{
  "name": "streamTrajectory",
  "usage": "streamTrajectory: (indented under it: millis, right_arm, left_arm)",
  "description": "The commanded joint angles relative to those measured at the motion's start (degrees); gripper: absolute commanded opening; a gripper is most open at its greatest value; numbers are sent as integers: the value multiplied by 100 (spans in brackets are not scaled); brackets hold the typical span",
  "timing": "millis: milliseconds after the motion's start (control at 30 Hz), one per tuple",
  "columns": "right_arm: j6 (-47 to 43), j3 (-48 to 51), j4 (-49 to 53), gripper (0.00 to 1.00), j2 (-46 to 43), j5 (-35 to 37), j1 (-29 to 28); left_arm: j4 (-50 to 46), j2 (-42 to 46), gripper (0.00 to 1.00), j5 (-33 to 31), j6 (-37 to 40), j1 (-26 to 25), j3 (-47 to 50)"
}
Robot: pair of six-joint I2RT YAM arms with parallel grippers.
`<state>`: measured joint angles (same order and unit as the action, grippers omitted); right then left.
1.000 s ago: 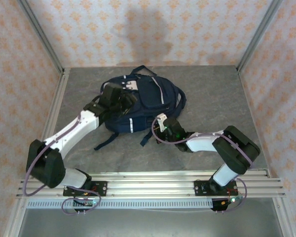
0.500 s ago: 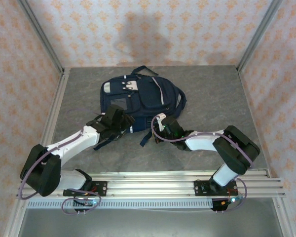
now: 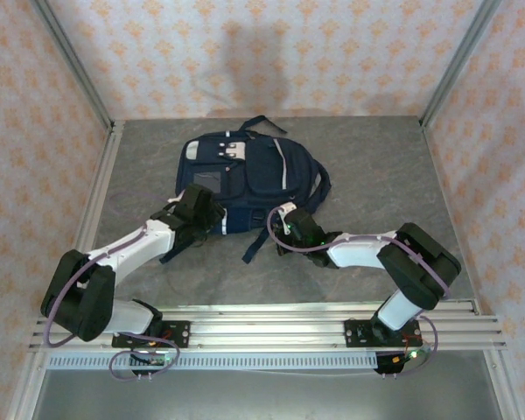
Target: Pack books, pencil case, and school supplies into a backpack
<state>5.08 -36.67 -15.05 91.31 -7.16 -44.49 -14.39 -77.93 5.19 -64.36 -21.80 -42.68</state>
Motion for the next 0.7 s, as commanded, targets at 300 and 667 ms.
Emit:
streamTrajectory:
  millis: [300, 667]
  right_arm:
    - [-30, -134, 597, 0, -117, 141, 69]
    - [-79, -841, 862, 0, 35, -642, -486]
  left_arm:
    - [-484, -593, 55, -1029, 134, 639, -609]
    - [-638, -1592, 54, -229, 784, 1123, -2075]
